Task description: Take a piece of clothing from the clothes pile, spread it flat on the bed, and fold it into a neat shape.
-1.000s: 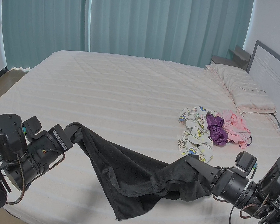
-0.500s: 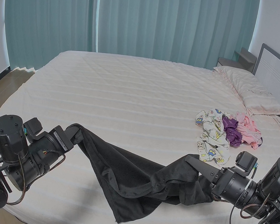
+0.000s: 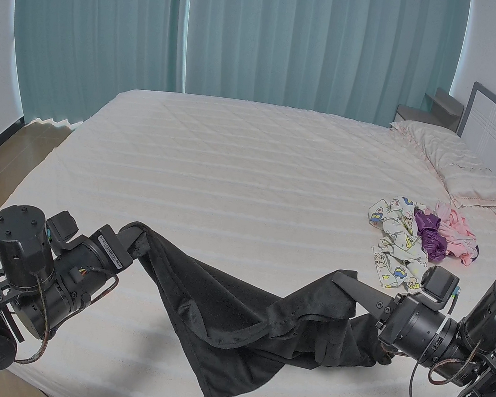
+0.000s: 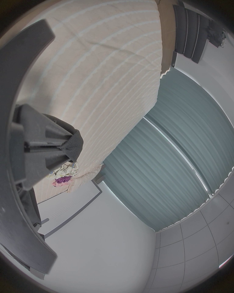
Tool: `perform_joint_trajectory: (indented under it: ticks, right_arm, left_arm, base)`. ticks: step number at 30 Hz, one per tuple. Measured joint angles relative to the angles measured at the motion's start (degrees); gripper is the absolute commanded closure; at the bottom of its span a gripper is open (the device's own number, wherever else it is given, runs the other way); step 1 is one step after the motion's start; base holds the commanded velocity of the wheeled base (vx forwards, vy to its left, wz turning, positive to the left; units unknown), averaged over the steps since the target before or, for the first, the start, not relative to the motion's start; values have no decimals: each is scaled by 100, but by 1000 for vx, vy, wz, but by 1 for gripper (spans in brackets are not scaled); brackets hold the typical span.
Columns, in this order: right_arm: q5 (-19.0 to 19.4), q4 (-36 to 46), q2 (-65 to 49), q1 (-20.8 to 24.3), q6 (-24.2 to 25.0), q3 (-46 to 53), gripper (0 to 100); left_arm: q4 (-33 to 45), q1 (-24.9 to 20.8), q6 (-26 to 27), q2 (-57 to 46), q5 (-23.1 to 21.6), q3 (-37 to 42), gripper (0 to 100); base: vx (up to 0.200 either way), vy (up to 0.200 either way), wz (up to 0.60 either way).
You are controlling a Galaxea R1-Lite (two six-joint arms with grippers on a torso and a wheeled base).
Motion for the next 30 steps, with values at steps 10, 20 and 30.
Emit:
perform_joint_trajectory:
  ticks: [10,20,30]
  right_arm:
    - [-11,0,-535,29,-49,110,100]
    - [5,24,-1991,40,-51,57,100]
    - [-5,2124,-3138,-139,283,-1514,100]
  left_arm:
    - [-6,-52,-60,-140,46,77,100]
    - [20,-99,11,-868,227,129,100]
    - [653,-105,411,-1863,295,-88,100]
  base:
    - [-200,0,0]
    - [-100,0,0]
    - [0,0,0]
